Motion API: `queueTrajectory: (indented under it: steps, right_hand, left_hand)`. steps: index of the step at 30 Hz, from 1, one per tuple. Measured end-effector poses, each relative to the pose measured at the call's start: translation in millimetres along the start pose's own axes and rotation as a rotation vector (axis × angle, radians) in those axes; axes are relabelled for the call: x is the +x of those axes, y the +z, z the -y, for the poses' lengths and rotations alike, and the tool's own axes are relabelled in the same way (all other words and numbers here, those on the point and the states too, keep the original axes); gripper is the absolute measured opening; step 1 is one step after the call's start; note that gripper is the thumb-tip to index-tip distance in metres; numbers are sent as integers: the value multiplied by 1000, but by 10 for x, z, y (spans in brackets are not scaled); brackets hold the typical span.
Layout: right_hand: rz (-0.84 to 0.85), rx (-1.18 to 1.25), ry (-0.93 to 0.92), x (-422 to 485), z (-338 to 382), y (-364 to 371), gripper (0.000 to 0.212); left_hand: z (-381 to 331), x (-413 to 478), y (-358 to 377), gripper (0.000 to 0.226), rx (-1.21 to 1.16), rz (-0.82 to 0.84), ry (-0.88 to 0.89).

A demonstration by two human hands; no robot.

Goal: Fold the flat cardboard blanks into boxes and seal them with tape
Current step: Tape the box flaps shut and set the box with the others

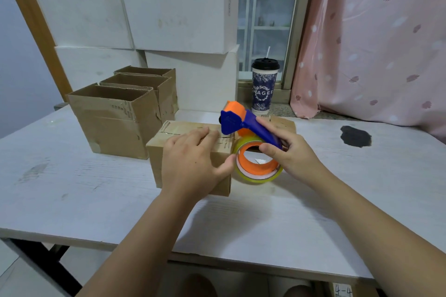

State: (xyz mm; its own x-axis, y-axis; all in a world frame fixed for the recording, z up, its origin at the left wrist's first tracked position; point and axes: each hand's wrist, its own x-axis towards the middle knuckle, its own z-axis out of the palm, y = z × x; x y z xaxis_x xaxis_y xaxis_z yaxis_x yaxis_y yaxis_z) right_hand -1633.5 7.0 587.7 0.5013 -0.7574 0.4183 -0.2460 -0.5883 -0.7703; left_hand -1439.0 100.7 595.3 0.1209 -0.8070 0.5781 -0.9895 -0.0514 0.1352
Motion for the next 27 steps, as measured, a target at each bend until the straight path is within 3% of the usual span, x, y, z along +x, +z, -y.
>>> queueTrajectory:
  steps: [6,27]
  right_hand:
    - [85,-10,-10,74,133,-158,50]
    - [40,-13,-1,-123,65,-416,53]
  left_hand:
    - [1,-3,9,61,52,22,1]
    - [21,-5,39,60,-29,-36,1]
